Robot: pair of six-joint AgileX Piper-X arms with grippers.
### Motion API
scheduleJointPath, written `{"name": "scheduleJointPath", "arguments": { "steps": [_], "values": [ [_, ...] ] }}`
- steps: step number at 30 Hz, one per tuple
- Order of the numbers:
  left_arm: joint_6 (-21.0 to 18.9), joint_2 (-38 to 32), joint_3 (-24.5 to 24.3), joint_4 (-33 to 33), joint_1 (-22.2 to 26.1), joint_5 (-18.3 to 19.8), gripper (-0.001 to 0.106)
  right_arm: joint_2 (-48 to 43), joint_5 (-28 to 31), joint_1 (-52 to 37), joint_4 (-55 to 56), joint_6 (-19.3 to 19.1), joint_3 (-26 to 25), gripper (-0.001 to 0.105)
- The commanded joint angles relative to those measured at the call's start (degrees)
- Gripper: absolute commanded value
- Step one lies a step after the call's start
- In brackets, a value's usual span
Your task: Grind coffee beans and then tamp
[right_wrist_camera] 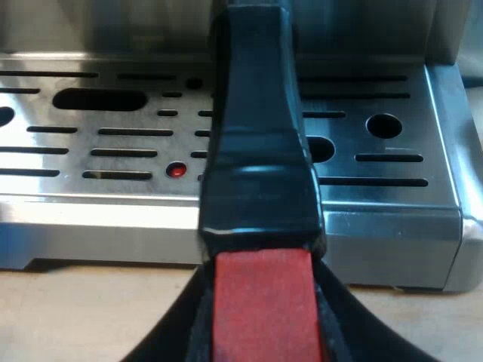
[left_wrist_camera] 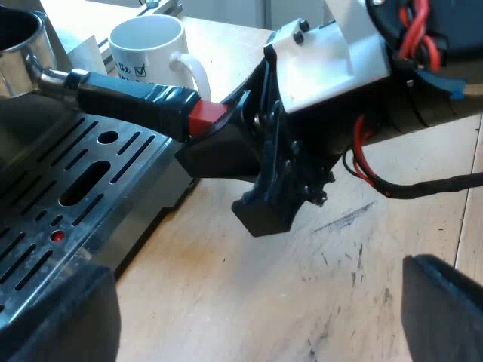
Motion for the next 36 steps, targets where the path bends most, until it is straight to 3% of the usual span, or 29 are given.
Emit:
{"name": "scheduleJointPath", "arguments": {
  "steps": [1, 16, 21, 36],
  "values": [
    [-0.17, -0.42, -0.01, -0.5, -0.18, 0.34, 0.076, -0.93, -1.05, 1.25, -3.27, -2.61, -1.29, 0.0],
    [-0.17, -0.42, -0.01, -0.5, -0.18, 0.34, 0.076, -0.93, -4.08, 4.96, 1.91, -2.61, -1.16, 0.0],
    [-0.17, -0.42, -0.01, -0.39, -0.18, 0.34, 0.076, -0.93, -4.08, 6.73, 5.33, 1.28, -1.16, 0.0],
    [-0.17, -0.42, -1.6, 1.28, -0.18, 0.34, 0.076, -6.25, -3.63, 7.37, 13.75, 1.26, -1.02, 0.0]
  ]
}}
